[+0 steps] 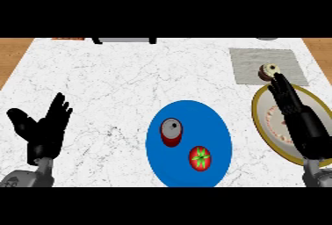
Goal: Pick the tomato from the plate and place it in the bowl
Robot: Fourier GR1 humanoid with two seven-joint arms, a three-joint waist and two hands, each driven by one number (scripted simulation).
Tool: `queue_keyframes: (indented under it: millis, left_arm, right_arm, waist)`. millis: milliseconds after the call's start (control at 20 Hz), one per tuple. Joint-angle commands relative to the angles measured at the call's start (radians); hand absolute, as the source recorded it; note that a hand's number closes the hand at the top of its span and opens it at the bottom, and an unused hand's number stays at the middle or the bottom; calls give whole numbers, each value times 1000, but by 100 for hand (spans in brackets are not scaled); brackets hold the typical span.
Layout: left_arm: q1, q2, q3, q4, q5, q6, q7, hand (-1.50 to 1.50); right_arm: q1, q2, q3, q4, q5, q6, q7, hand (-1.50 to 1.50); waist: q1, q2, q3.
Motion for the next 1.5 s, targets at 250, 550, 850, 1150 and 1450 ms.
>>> queue_keyframes:
  millis: [250, 550, 850, 1150, 1450]
  left_arm:
    - [-121, -7, -135, -109, -157, -66, -140, 0]
    - [-79, -36, -130, -79, -125, -83, -153, 0]
    - [-103, -80, -142, -41, -156, -86, -177, 0]
    - [-105, -82, -143, -39, -178, -107, -188, 0]
    - [-93, -57, -109, -39, -169, -145, -197, 0]
  right_arm:
    - [64, 161, 412, -88, 279, -121, 246, 150]
    - [261, 343, 356, -167, 491, -571, -27, -150]
    - [431, 361, 578, -323, 833, -759, -29, -150]
    - [494, 383, 531, -518, 1208, -579, 417, -150]
    - [450, 465, 587, -660, 1330, -264, 739, -150]
  waist:
    - [13, 11, 2]
    - [-51, 4, 8]
    - [-16, 13, 4]
    - [-10, 16, 1]
    - [7, 18, 2]
